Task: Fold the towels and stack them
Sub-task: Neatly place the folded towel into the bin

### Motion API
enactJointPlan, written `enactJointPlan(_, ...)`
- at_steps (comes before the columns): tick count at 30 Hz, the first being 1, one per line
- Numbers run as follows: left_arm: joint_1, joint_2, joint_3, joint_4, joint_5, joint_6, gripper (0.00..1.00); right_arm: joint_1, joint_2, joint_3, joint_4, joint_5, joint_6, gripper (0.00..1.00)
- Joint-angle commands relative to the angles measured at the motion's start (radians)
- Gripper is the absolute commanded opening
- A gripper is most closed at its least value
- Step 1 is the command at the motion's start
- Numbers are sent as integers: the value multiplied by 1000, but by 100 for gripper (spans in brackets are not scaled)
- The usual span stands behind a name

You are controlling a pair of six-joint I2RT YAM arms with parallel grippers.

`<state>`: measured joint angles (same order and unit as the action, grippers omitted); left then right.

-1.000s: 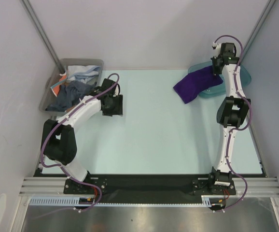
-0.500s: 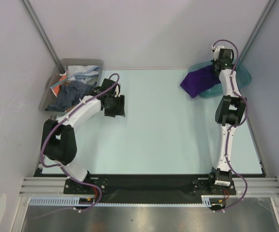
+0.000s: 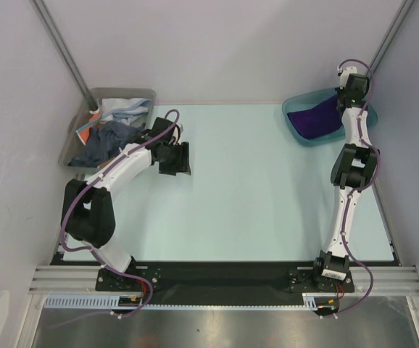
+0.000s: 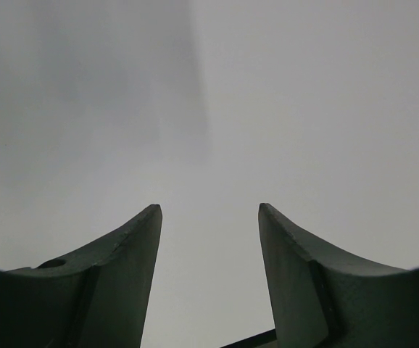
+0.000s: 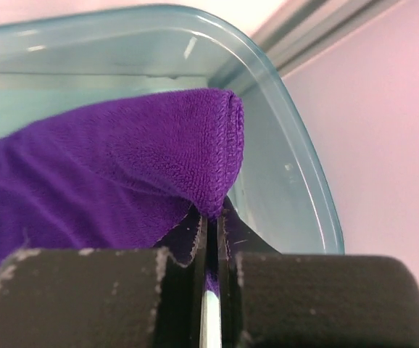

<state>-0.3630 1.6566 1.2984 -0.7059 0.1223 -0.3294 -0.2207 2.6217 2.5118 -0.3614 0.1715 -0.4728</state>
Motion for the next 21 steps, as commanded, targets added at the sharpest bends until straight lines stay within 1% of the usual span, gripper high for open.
enactJointPlan(1,7,-37,22,25,31,20,62,-3,26,12,101,-15,-23,3)
enactJointPlan(2,7,-37,22,25,33,18,62,-3,40,12,123,-26,-26,9)
enactJointPlan(3,7,-35,21,23,34,20,62,-2,44,7,142,-17,-30,18)
enactJointPlan(4,7,-34,21,28,36,18,63,0,49,5,160,-3,-32,45)
enactJointPlan(5,7,-35,19,28,34,18,63,0,57,4,189,12,-39,56)
enactJointPlan(7,7,-32,21,25,34,18,63,0,55,15,219,26,-44,71)
enactJointPlan(9,7,-34,16,26,36,16,63,0,23,28,213,40,-29,73)
enactJointPlan(11,6,-43,19,28,39,12,63,1,-24,-4,210,27,25,74)
enactJointPlan(12,6,-58,27,32,40,10,63,4,-87,-25,210,17,43,74)
enactJointPlan(14,6,-73,50,29,27,4,63,24,-147,-71,184,23,83,75)
enactJointPlan(15,6,-90,90,17,13,4,63,35,-202,-79,165,26,92,76)
enactJointPlan(16,6,-99,114,10,-15,4,63,47,-234,-87,147,34,129,80)
enactJointPlan(17,7,-107,142,2,-80,6,64,78,-264,-96,89,43,152,84)
enactJointPlan(18,7,-121,203,-22,-123,15,66,93,-293,-103,58,43,178,88)
enactJointPlan(19,9,-126,235,-39,-209,15,66,115,-366,-119,26,36,207,98)
enactJointPlan(20,12,-126,272,-61,-267,13,68,138,-403,-139,-26,34,255,100)
enactJointPlan(21,28,-126,335,-88,-352,16,68,189,-451,-204,-42,36,281,100)
